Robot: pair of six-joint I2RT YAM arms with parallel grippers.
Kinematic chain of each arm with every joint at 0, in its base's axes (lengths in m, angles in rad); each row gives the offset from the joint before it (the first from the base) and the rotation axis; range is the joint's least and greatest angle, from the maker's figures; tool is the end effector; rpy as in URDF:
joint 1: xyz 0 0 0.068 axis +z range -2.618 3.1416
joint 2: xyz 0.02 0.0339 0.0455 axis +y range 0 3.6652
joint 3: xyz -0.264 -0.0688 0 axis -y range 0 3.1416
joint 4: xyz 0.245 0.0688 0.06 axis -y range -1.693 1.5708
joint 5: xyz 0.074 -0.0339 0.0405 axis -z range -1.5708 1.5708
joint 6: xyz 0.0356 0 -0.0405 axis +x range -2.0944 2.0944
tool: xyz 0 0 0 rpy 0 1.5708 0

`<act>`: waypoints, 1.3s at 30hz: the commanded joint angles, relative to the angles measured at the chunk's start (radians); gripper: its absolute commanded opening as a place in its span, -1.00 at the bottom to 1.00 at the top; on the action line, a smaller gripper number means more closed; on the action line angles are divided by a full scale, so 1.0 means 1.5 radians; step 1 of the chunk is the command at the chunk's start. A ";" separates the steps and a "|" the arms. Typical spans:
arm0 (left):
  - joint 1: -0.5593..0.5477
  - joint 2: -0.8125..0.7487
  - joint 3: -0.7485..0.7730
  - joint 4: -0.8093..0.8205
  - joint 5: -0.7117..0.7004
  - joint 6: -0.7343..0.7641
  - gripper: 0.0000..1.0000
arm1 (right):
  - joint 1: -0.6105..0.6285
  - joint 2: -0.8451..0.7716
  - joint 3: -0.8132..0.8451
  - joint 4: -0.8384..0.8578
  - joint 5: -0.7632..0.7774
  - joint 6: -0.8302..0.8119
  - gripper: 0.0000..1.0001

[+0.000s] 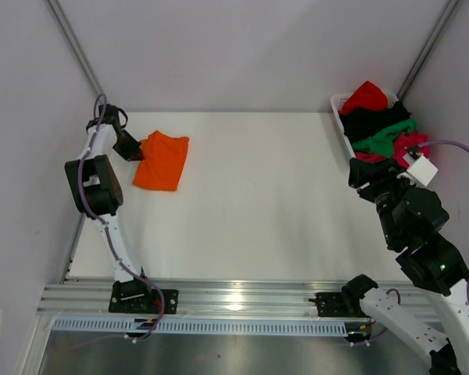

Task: Fold and stack the t-shirts
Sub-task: Fold the tshirt

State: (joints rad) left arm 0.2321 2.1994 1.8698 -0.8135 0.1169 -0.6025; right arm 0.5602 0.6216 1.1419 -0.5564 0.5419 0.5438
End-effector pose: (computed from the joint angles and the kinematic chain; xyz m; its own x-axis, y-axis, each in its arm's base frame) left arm 0.4601 0.1045 0.2050 -0.6268 -0.7265 -0.2816 -0.6513 0.6869 -0.3225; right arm 0.0882 0.0336 0.4373 -0.0358 0.5008 -0.8648 -0.0001 0.8654 0.5011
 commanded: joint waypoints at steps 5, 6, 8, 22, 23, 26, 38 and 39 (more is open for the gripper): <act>0.048 0.022 0.031 -0.003 0.019 -0.016 -0.94 | -0.001 0.022 0.058 0.005 0.011 -0.023 0.13; 0.055 0.025 0.034 -0.001 0.022 -0.017 -0.94 | -0.001 0.024 0.061 0.004 0.011 -0.024 0.13; 0.063 0.028 0.041 -0.001 0.029 -0.020 -0.94 | -0.001 0.028 0.074 -0.004 0.011 -0.026 0.14; 0.104 0.066 0.094 0.013 0.087 -0.038 -0.93 | -0.001 0.041 0.103 -0.022 0.001 -0.024 0.14; 0.104 0.069 0.098 0.012 0.088 -0.038 -0.94 | -0.001 0.040 0.101 -0.022 0.001 -0.021 0.14; 0.108 0.070 0.100 0.019 0.092 -0.039 -0.94 | -0.001 0.040 0.098 -0.025 -0.001 -0.019 0.14; 0.100 -0.032 -0.006 0.093 0.140 -0.025 -0.42 | -0.001 0.017 0.062 -0.025 -0.001 -0.021 0.14; 0.098 -0.041 -0.014 0.092 0.137 -0.024 -0.36 | -0.002 0.014 0.058 -0.027 0.000 -0.022 0.14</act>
State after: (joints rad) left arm 0.3851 2.2585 1.8606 -0.6975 0.3012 -0.6437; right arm 0.5602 0.6621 1.2396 -0.5968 0.5400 0.5220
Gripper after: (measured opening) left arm 0.294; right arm 0.568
